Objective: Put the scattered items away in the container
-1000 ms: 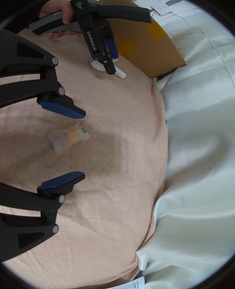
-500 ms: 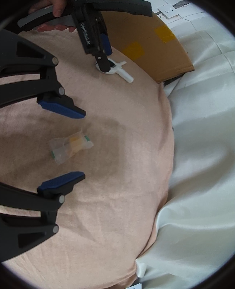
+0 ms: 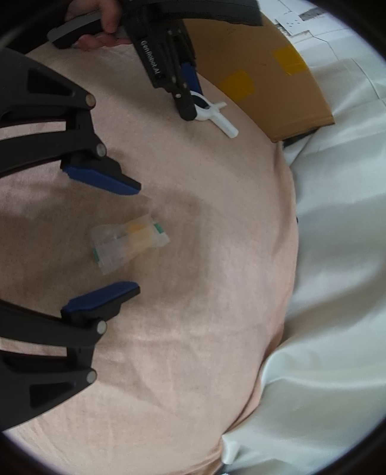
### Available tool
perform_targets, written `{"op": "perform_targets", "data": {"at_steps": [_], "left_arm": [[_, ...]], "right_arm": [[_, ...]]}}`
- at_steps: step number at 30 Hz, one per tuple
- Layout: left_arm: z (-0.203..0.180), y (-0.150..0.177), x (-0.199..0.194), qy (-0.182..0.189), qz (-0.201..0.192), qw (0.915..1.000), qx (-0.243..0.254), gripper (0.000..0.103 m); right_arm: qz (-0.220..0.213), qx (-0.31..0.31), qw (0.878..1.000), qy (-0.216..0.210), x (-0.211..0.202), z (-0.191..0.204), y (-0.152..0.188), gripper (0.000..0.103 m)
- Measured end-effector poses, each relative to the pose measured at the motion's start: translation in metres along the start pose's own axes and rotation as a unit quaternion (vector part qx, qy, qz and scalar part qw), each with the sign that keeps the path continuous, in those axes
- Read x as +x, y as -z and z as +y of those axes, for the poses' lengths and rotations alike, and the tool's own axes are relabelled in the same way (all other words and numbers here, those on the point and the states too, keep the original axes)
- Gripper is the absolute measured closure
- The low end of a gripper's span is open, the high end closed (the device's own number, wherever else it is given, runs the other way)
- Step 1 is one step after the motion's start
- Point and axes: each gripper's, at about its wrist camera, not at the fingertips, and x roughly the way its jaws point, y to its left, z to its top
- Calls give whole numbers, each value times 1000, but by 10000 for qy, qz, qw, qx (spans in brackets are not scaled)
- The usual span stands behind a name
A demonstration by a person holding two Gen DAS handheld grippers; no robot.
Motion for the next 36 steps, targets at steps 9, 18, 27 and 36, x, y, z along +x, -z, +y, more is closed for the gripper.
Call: {"op": "perform_targets", "data": {"at_steps": [9,18,27,36], "left_arm": [[-3,-21,-25,272,-362,9990,-46,57],[-12,-42,-50,287,-767,9966,9,57],[-1,-59,-75,312,-1057,9938,-154,58],[15,-80,-102,324,-1264,9913,-150,59]], "right_arm": [[-325,47,9993,-204,-23,-1,-10,76],[-884,195,9953,-336,-48,3,-33,76],[-1066,272,9934,-314,-51,5,-46,76],[-1590,412,9858,-346,-85,11,-75,76]]}}
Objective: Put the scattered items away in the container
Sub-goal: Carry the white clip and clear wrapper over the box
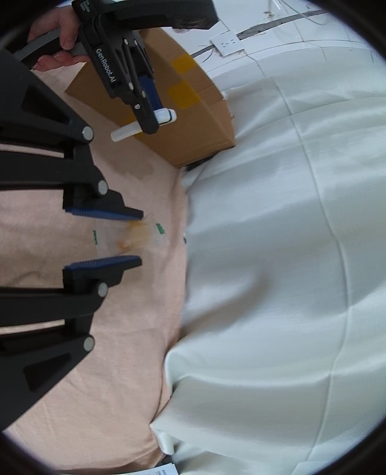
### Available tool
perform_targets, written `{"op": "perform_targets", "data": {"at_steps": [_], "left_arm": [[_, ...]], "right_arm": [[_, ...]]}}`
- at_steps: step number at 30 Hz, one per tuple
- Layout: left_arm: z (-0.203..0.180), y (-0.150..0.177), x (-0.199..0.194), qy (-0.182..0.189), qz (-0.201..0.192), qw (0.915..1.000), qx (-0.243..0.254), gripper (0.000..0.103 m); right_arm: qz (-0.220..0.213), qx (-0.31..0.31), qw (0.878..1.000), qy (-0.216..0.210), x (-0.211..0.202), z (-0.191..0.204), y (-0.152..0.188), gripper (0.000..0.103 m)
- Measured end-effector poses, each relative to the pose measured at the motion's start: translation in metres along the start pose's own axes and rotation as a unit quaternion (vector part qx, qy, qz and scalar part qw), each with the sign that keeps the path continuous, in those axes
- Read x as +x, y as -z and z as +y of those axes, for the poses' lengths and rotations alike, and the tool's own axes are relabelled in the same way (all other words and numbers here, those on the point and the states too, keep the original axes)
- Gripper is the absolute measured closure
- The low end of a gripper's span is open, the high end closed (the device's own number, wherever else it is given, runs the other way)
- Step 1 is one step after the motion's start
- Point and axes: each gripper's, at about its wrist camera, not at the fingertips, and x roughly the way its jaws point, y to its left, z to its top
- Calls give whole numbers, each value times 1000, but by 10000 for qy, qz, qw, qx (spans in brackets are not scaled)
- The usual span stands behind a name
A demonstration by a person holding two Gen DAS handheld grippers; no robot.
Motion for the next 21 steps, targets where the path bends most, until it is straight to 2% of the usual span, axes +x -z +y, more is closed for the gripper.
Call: {"op": "perform_targets", "data": {"at_steps": [6,12,16,21], "left_arm": [[8,-37,-34,-39,-355,9993,66,59],[34,-86,-80,-304,-811,9962,86,59],[69,-107,-108,-602,-1061,9925,11,59],[125,-117,-125,-1076,-1112,9879,-78,59]], "right_arm": [[-150,11,9998,-112,-4,13,-17,76],[-506,-271,9979,-314,-19,57,-65,76],[-690,-589,9944,-550,-20,99,-98,76],[-749,-888,9892,-889,-2,154,-124,76]]}}
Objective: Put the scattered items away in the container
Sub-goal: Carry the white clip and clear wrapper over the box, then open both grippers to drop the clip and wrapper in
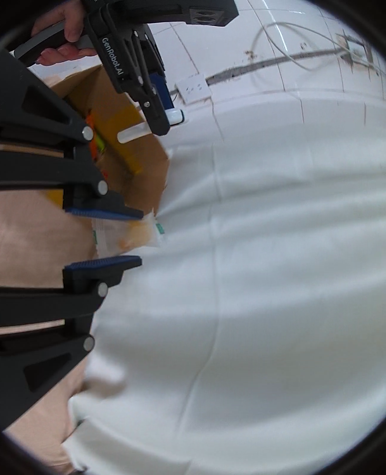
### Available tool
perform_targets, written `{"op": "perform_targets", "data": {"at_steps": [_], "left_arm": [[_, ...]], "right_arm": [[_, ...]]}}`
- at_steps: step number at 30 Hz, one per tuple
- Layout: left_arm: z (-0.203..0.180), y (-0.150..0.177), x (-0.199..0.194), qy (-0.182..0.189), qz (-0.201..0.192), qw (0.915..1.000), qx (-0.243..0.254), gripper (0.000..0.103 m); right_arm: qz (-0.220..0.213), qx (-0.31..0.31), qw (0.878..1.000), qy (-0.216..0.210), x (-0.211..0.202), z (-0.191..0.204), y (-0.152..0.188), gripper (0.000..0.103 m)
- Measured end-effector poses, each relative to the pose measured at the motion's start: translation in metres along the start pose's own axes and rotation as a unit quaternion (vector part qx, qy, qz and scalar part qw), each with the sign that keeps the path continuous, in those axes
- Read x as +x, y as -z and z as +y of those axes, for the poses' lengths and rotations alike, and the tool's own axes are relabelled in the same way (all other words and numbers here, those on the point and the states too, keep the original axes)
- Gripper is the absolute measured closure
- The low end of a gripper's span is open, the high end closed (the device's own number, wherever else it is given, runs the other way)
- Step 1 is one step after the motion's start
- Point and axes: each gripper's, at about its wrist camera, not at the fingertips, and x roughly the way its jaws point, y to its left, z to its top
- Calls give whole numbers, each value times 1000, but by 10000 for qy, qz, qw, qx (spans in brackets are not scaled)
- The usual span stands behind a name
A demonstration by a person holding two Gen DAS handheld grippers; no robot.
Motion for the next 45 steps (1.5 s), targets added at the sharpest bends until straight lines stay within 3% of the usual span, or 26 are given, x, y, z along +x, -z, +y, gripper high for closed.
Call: {"op": "perform_targets", "data": {"at_steps": [5,12,21,27,28,30,31,32,34,37,40,45], "left_arm": [[49,7,4,-316,78,9994,-135,59],[99,46,30,-480,482,9970,-366,59],[115,82,58,-373,852,9946,-450,59],[113,87,64,-241,1013,9935,-457,58],[113,88,65,-286,1037,9930,-492,57],[116,86,67,-467,1083,9914,-564,42],[118,86,70,-600,1178,9894,-607,18],[119,86,72,-645,1260,9880,-619,5],[122,88,73,-728,1356,9858,-667,3],[121,88,72,-685,1367,9861,-654,3],[113,84,65,-815,1265,9873,-502,3],[96,63,39,-618,852,9931,-522,3]], "right_arm": [[74,-246,9991,-333,43,35,-10,76],[529,-429,9947,-770,104,80,3,76],[1007,-515,9905,-783,140,100,22,76],[1215,-501,9882,-788,153,100,32,75],[1197,-547,9885,-743,153,101,33,74],[1277,-620,9871,-742,157,104,35,73],[1302,-626,9869,-720,158,105,35,67],[1282,-634,9875,-658,158,105,35,61],[1252,-654,9880,-622,155,104,36,25],[1158,-550,9906,-484,149,98,35,10],[1170,-607,9909,-291,143,96,32,0],[967,-453,9943,-8,118,85,21,0]]}}
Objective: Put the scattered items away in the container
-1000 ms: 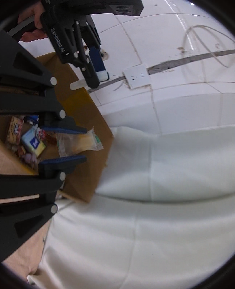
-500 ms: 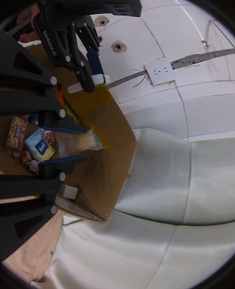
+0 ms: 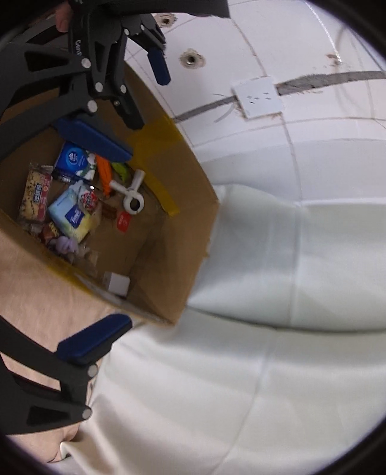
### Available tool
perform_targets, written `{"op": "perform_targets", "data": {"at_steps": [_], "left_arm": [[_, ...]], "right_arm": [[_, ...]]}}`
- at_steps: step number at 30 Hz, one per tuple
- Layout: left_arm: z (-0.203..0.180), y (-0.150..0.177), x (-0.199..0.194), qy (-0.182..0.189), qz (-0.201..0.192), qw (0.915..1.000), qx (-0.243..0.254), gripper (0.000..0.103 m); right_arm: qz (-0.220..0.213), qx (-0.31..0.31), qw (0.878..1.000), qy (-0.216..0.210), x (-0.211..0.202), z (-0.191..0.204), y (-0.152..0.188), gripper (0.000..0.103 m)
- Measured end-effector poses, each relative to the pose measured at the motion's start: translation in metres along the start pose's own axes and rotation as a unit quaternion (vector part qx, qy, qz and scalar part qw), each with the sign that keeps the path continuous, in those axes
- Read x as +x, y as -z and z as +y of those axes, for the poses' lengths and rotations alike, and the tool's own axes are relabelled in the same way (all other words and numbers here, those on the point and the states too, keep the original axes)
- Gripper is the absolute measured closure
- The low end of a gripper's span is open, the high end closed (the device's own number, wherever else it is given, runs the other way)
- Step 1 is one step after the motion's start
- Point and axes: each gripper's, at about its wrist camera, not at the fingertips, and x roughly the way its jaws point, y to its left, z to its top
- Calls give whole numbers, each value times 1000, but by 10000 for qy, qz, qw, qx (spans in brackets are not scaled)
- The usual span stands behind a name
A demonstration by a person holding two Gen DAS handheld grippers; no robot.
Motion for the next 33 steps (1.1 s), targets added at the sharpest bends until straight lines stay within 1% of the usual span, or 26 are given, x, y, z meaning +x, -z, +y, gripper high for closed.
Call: {"op": "perform_targets", "data": {"at_steps": [1,5,8,11,14,17,19,22,27,30,33], "left_arm": [[-5,-5,-10,60,-146,9999,-64,3],[-27,-20,-33,249,-368,9989,-151,3],[-54,-28,-45,470,-407,9981,-39,3],[-89,-28,-53,506,-448,9975,184,3],[-123,-23,-54,600,-410,9969,312,3],[-152,-14,-52,833,-286,9957,286,3],[-170,-7,-47,1014,-133,9942,341,3],[-201,8,-39,1142,44,9923,477,3],[-234,31,-27,942,196,9926,745,3],[-246,44,-20,962,260,9916,829,3],[-251,57,-16,1074,293,9907,783,3]], "right_arm": [[-35,76,10000,7,-7,-4,-2,0],[-241,321,9991,113,-43,-24,-11,0],[-376,359,9977,428,-74,-41,-12,0],[-425,430,9951,777,-101,-63,-7,0],[-474,550,9913,1097,-127,-90,4,0],[-455,812,9867,1330,-148,-120,21,0],[-413,944,9834,1492,-160,-139,36,0],[-326,1120,9784,1708,-171,-165,58,0],[-183,1473,9716,1845,-178,-198,91,0],[-28,1549,9696,1892,-174,-206,109,0],[34,1539,9698,1894,-169,-207,121,0]]}}
